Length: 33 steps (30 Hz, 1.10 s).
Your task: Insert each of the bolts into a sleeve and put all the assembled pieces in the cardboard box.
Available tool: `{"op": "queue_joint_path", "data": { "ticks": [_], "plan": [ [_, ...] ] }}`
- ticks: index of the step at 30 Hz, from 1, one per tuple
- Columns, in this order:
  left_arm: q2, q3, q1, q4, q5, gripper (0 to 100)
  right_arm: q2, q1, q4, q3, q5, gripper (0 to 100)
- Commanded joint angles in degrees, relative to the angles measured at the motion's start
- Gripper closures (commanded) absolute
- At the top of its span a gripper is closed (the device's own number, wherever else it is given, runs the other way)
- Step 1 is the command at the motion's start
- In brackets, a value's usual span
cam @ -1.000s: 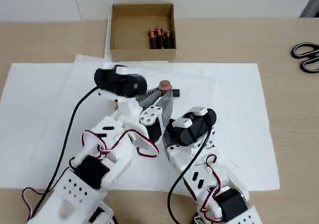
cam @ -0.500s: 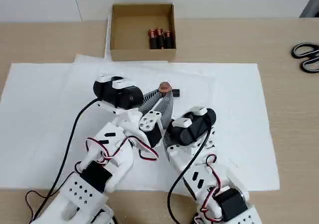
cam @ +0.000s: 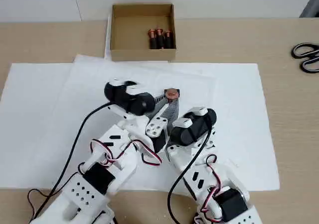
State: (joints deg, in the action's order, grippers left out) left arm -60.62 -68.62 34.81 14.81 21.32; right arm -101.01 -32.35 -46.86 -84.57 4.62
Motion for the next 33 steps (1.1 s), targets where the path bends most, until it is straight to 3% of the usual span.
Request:
{"op": "queue_joint_path", "data": {
  "ticks": [1, 11, 17, 33],
  "plan": [
    [-1.32, 0.31, 0.35, 0.18, -0.62, 100, -0.4, -0.4, 1.27, 0.44, 0.7, 99.5],
    [-1.41, -2.51, 0.26, 0.35, -0.62, 100, -0.4, -0.31, 1.27, 0.44, 0.7, 99.5],
    [-1.41, -2.33, 0.35, 6.95, -0.44, 100, -0.4, -0.22, 1.27, 0.44, 0.7, 99.5],
    [-1.41, -2.33, 0.26, 14.77, -0.35, 100, -0.4, -0.22, 1.19, 0.35, 0.7, 99.5]
  ]
}}
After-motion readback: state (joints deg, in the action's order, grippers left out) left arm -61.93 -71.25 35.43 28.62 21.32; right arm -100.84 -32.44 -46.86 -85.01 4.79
